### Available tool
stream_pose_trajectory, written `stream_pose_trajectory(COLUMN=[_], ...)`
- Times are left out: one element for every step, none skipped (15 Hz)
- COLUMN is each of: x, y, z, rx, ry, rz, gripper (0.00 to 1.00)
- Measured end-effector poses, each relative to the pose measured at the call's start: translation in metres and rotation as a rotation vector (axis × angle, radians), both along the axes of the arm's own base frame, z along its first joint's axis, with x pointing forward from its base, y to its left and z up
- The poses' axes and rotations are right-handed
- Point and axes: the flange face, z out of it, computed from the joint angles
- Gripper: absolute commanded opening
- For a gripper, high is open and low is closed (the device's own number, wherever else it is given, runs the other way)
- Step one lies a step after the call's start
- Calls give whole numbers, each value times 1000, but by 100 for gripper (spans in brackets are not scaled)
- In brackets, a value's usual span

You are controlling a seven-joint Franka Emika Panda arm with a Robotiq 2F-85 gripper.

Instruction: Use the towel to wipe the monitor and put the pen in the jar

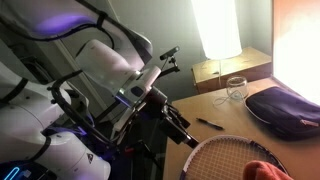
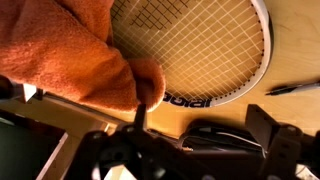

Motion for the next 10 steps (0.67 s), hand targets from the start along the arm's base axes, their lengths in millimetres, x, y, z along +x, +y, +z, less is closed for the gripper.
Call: stream_pose_trajectory(x=[-3, -6, -10, -13, -16, -20, -23, -26, -29, -31], y=[-1, -1, 0, 2, 7, 13, 20, 29, 40, 51], z=[1, 2, 3, 5, 6, 8, 9, 9, 8, 7], rx=[-16, -34, -55, -76, -96, -118, -141, -164, -187, -211], ry=[12, 23, 34, 43, 49, 56, 63, 68, 71, 74], rz=[17, 34, 50, 67, 82, 96, 112, 128, 143, 160], gripper=[100, 100, 100, 100, 100, 100, 100, 100, 100, 100])
